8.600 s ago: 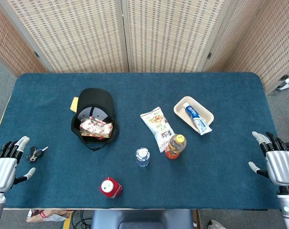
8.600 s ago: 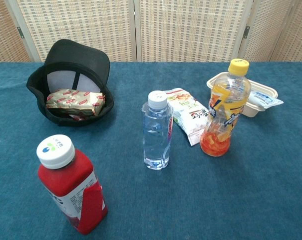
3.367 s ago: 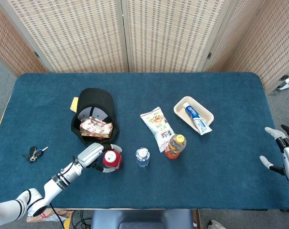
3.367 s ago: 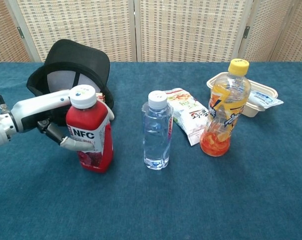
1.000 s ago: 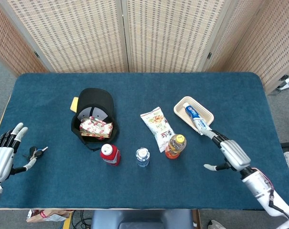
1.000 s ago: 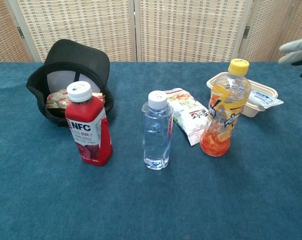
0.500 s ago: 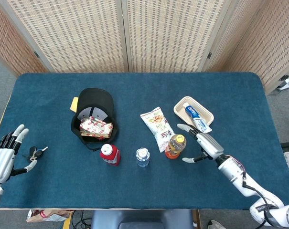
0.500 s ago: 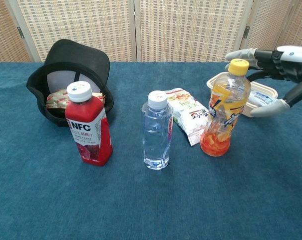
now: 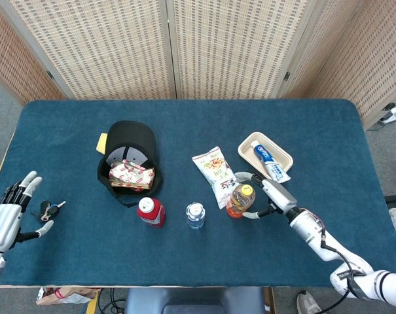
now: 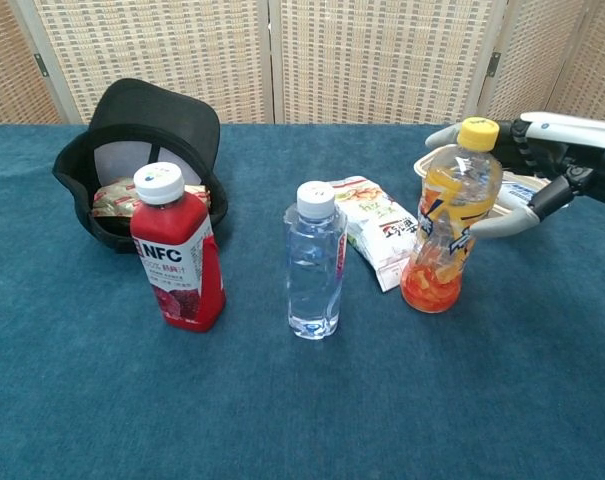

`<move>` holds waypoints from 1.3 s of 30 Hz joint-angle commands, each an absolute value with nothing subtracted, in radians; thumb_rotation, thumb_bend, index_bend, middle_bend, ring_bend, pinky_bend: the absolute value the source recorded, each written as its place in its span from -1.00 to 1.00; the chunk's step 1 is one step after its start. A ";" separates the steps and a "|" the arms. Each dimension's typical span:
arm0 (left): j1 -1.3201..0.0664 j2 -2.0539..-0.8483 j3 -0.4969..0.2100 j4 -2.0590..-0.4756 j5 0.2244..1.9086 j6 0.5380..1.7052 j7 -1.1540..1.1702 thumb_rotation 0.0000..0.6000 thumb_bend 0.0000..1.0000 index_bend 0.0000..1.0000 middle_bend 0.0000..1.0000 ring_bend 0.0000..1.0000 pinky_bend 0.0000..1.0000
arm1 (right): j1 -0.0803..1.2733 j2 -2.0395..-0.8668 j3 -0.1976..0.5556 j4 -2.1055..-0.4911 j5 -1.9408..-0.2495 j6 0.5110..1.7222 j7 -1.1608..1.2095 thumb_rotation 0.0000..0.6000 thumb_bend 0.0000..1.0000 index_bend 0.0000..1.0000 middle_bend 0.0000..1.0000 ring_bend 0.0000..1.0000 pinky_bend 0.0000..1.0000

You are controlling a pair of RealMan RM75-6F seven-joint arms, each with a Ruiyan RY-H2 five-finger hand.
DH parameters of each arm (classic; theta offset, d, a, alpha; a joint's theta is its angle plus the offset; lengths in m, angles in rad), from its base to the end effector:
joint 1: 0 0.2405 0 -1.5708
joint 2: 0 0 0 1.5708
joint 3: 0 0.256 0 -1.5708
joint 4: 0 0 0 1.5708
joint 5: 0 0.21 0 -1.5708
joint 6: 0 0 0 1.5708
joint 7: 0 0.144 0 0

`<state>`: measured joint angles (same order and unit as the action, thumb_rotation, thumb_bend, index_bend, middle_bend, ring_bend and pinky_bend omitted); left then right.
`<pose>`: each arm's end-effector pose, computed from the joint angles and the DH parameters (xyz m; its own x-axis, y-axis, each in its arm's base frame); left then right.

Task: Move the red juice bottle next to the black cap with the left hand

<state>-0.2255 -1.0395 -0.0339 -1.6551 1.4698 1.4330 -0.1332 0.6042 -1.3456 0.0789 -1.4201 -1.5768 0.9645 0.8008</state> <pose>-0.2887 0.2197 0.1735 0.3071 0.0211 0.9514 0.9472 -0.1036 -0.3035 -0.2112 -0.3168 0.0357 -0.1725 -0.5404 0.8236 -0.9265 -0.1949 -0.3220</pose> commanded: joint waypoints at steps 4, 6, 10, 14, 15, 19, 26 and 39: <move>-0.224 -1.034 -0.039 -1.661 1.475 1.427 -0.145 1.00 -0.63 -1.00 -1.00 -1.00 -0.90 | 0.624 -1.379 0.080 -1.385 -1.568 0.964 0.821 1.00 -0.55 -0.20 -0.29 -0.63 -0.60; -0.221 -1.032 -0.042 -1.661 1.477 1.430 -0.150 1.00 -0.63 -1.00 -1.00 -1.00 -0.90 | 0.624 -1.389 0.080 -1.380 -1.568 0.975 0.818 1.00 -0.45 -0.05 -0.17 -0.52 -0.51; -0.216 -1.027 -0.049 -1.661 1.472 1.433 -0.152 1.00 -0.63 -1.00 -1.00 -1.00 -0.90 | 0.624 -1.388 0.075 -1.386 -1.583 1.004 0.842 1.00 -0.41 0.07 -0.07 -0.39 -0.37; -0.210 -1.027 -0.052 -1.658 1.467 1.434 -0.153 1.00 -0.63 -1.00 -1.00 -1.00 -0.90 | 0.624 -1.383 0.064 -1.393 -1.601 1.025 0.853 1.00 -0.41 0.09 -0.05 -0.37 -0.33; -0.209 -1.026 -0.054 -1.658 1.467 1.433 -0.153 1.00 -0.63 -1.00 -1.00 -1.00 -0.90 | 0.624 -1.382 0.058 -1.396 -1.606 1.027 0.851 1.00 -0.41 0.09 -0.05 -0.37 -0.33; -0.208 -1.026 -0.056 -1.659 1.468 1.429 -0.155 1.00 -0.63 -1.00 -1.00 -1.00 -0.90 | 0.627 -1.382 0.042 -1.405 -1.615 1.026 0.848 1.00 -0.41 0.09 -0.05 -0.37 -0.33; -0.206 -1.028 -0.060 -1.656 1.470 1.425 -0.158 1.00 -0.63 -1.00 -1.00 -1.00 -0.90 | 0.635 -1.372 0.020 -1.420 -1.628 1.027 0.846 1.00 -0.41 0.09 -0.05 -0.37 -0.33; -0.200 -1.037 -0.068 -1.643 1.481 1.434 -0.172 1.00 -0.63 -1.00 -1.00 -1.00 -0.90 | 0.640 -1.370 0.004 -1.416 -1.630 1.039 0.819 1.00 -0.71 -0.09 -0.18 -0.44 -0.37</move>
